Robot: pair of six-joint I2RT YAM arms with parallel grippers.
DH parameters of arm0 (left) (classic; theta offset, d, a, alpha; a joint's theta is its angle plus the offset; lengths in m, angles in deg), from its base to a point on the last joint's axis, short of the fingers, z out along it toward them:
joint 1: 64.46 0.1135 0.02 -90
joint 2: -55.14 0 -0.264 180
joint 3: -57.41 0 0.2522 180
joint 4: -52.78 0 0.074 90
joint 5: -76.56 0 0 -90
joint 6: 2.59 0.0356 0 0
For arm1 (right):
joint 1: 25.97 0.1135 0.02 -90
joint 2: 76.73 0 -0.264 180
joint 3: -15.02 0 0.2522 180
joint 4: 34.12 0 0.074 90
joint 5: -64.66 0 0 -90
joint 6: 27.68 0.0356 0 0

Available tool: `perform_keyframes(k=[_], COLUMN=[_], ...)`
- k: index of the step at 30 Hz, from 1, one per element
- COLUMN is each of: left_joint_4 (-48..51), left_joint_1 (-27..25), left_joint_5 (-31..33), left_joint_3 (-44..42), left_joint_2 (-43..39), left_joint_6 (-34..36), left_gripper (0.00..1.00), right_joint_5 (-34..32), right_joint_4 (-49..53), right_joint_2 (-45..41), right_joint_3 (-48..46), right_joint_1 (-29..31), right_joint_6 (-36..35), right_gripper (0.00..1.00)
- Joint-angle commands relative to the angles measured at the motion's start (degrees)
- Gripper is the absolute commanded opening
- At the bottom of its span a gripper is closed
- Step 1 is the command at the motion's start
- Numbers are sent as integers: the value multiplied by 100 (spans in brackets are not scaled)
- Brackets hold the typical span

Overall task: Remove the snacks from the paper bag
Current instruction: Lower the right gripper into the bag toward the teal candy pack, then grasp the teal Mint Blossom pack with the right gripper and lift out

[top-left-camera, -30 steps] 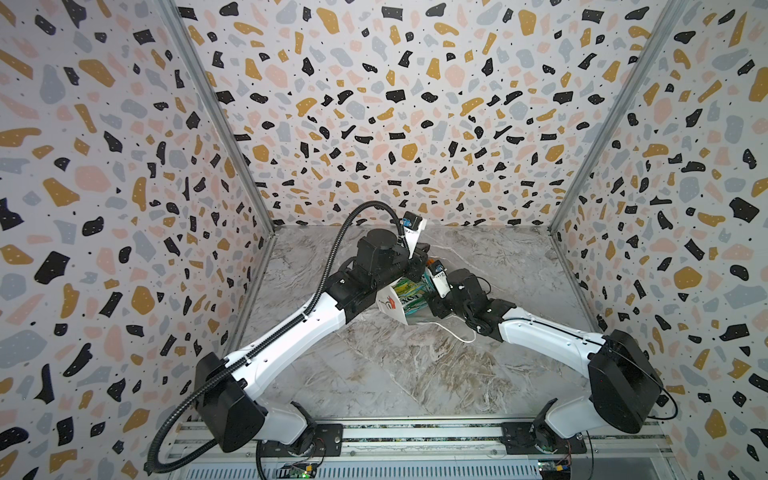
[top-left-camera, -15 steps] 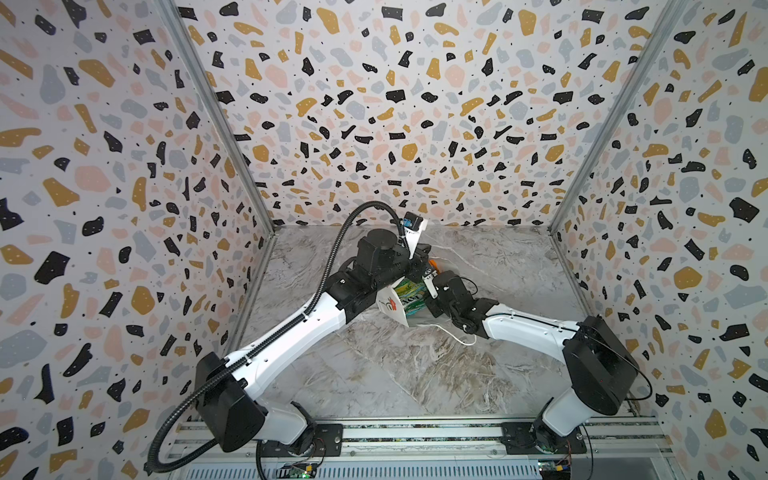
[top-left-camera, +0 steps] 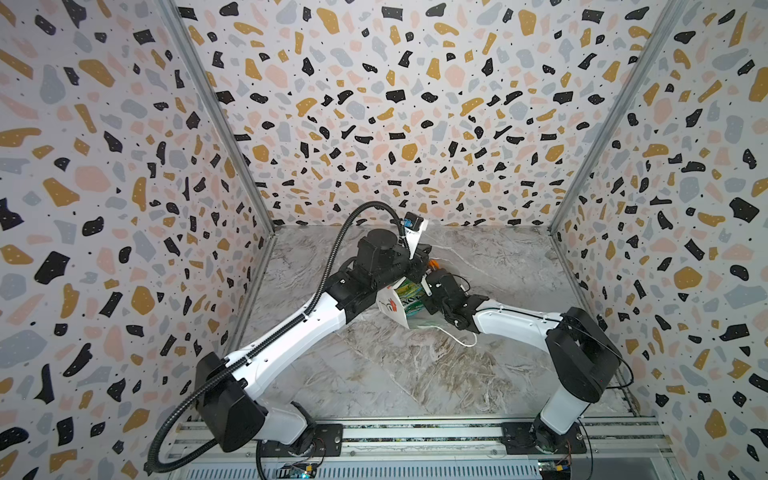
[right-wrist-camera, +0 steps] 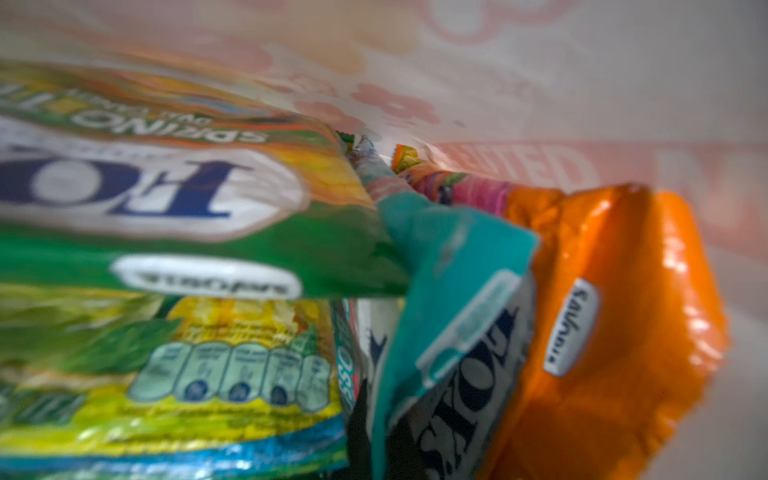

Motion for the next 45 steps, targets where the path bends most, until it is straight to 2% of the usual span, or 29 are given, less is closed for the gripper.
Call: perform_keyframes(k=[1, 8, 19, 28, 34, 45], left_joint_4=[-424, -529, -593, -636, -583, -452], left_joint_1=[-23, -25, -25, -84, -184, -482], left_joint_5=[165, 651, 695, 640, 605, 699], left_joint_3=[-51, -213, -306, -387, -391, -424], left_joint_2=[-98, -104, -95, -185, -182, -269], left_joint_6=[47, -10, -74, 16, 100, 445], left_gripper=[0, 0, 0, 0, 0, 0], right_joint_5=[253, 464, 1043, 1125, 1000, -53], right_joint_4=[-195, -301, 97, 494, 562, 553], right_joint_2=[-566, -1266, -2337, -3438, -4009, -4825], right_joint_3=[-175, -668, -931, -838, -690, -453], right_joint_1=[5, 5, 26, 66, 66, 0], right_joint_6=[3, 37, 50, 22, -22, -191], right_gripper=[0, 0, 0, 0, 0, 0])
